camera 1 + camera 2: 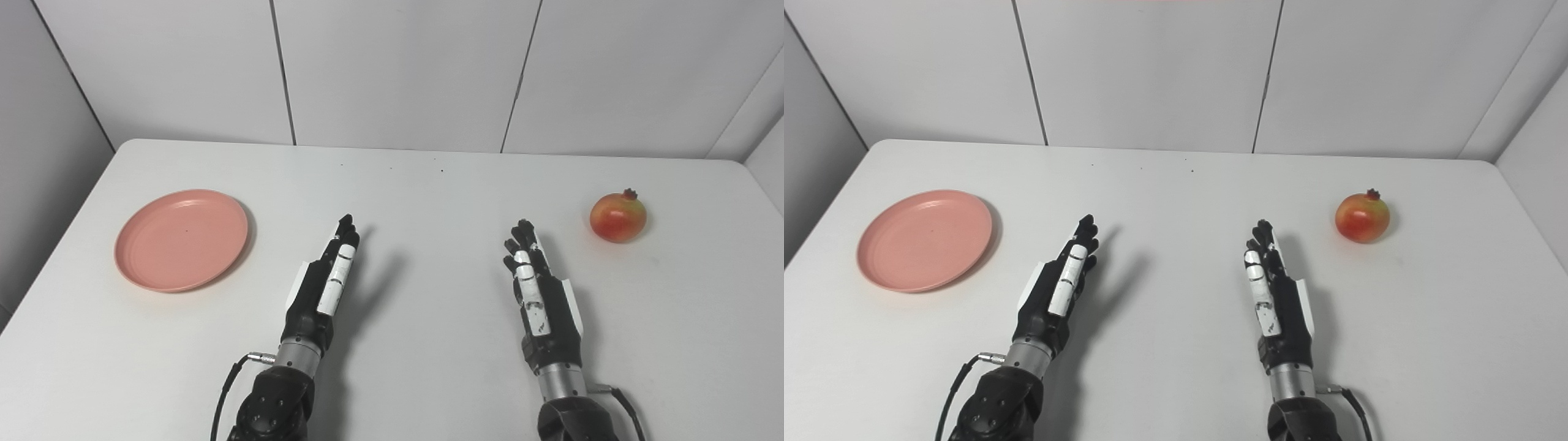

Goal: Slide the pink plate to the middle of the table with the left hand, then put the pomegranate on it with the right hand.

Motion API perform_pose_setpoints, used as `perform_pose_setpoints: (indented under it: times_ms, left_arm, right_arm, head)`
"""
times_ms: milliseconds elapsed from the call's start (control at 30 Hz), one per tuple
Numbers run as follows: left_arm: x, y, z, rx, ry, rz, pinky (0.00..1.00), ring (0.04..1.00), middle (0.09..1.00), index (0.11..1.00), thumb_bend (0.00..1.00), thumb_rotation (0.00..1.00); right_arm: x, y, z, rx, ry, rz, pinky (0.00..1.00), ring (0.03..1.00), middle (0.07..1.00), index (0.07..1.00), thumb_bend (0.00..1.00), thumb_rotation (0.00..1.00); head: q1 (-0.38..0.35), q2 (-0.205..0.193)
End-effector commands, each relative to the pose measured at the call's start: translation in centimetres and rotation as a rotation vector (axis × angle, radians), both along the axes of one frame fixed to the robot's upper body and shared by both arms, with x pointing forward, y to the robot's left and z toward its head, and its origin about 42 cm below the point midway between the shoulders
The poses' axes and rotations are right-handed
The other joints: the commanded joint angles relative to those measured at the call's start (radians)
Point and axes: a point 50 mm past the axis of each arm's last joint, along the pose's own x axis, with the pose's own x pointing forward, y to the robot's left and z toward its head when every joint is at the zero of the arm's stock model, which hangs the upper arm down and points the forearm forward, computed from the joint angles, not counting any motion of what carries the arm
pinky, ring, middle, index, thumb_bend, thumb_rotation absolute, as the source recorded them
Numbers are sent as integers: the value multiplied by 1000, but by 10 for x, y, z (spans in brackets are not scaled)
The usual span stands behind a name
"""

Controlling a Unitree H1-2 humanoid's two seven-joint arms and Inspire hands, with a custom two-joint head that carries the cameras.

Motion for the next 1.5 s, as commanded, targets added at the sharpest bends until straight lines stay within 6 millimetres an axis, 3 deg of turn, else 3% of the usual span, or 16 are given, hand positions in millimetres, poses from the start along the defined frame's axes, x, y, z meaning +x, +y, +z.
perform_pose_setpoints:
  times_ms: [0, 867, 1033, 1133, 1233, 1467]
  left_arm:
    - [5, -5, 16, -15, -56, -16, 1000, 1000, 1000, 1000, 616, 972]
    - [5, -4, 15, -13, -51, -12, 1000, 1000, 1000, 1000, 613, 970]
    - [6, -10, 12, -21, -51, -16, 1000, 1000, 1000, 1000, 591, 960]
    - [5, -18, 8, -23, -37, -18, 1000, 1000, 1000, 1000, 568, 939]
    - [5, -27, 1, -24, -22, -28, 1000, 1000, 1000, 1000, 605, 941]
    - [5, -37, -10, -12, -31, -33, 1000, 1000, 1000, 1000, 637, 945]
  right_arm:
    - [4, 3, 15, 16, -78, 3, 977, 964, 967, 968, 522, 856]
    - [4, 2, 16, 19, -74, 3, 980, 960, 964, 965, 545, 839]
    - [3, -4, 14, 12, -76, 15, 990, 969, 972, 974, 529, 857]
    - [2, -13, 9, 13, -77, 22, 997, 972, 976, 979, 525, 862]
    - [1, -23, 1, 10, -71, 27, 1000, 976, 983, 987, 542, 882]
    - [1, -34, -10, 15, -72, 39, 1000, 986, 990, 991, 562, 909]
  head:
    - [1, 1]
    - [9, -10]
    - [110, -41]
    - [181, -71]
    - [263, -116]
    - [298, -167]
